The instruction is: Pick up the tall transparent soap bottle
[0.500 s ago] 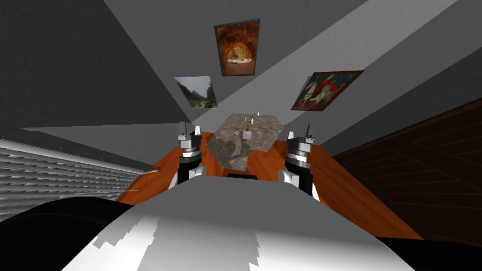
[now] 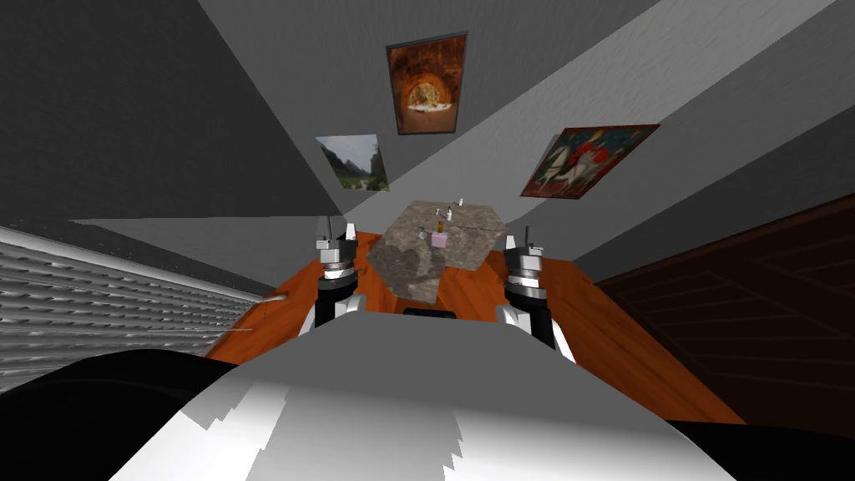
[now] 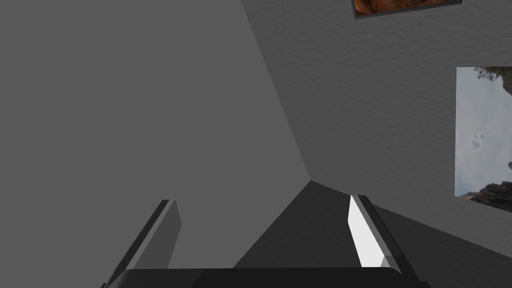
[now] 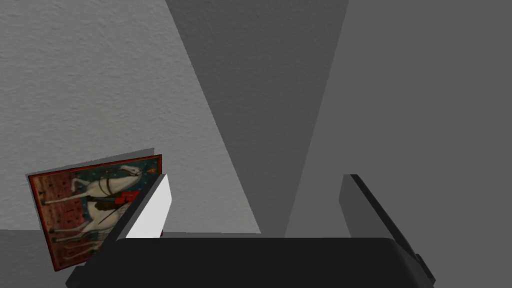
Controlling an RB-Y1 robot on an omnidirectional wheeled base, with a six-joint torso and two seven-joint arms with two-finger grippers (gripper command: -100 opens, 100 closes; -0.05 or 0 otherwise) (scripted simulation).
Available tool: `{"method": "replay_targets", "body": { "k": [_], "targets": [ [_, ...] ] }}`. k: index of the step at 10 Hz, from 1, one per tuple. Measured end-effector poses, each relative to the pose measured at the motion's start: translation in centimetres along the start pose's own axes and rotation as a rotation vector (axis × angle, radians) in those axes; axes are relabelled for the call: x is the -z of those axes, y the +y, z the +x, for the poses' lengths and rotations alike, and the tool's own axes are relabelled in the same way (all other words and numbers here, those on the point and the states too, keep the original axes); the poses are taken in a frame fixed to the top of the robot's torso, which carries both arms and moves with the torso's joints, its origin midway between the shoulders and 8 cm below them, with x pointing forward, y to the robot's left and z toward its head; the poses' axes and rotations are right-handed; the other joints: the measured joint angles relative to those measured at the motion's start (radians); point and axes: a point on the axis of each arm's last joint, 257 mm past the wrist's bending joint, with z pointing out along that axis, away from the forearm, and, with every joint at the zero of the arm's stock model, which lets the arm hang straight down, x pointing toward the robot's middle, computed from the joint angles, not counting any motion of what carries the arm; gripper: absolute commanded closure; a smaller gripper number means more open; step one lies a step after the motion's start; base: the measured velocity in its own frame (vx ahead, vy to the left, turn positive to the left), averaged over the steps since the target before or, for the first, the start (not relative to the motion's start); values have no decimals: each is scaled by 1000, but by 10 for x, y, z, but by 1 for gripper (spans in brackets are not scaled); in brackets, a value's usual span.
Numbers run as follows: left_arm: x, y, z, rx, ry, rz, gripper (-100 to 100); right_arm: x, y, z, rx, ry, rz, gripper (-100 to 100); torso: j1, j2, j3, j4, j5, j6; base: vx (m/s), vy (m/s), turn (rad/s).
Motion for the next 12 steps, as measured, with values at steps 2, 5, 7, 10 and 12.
{"method": "replay_targets", "body": {
  "k": [2,5,7,10,12],
  "targets": [
    [0,0,0,0,0,0,0,3,-6,8,30,52,8,-100,1,0,0,0,0,0,-7,-25,110],
    [0,0,0,0,0,0,0,11,-21,22,88,145,27,-100,1,-1,0,0,0,0,-4,-25,74],
    [0,0,0,0,0,0,0,18,-30,29,124,202,36,-100,1,0,0,0,0,0,-11,-26,97],
    [0,0,0,0,0,0,0,26,-45,39,177,288,48,-100,1,0,0,0,0,0,-10,-26,113],
    [0,0,0,0,0,0,0,36,-51,46,217,355,55,-100,1,0,0,0,0,0,-13,-29,116]
  ]
}}
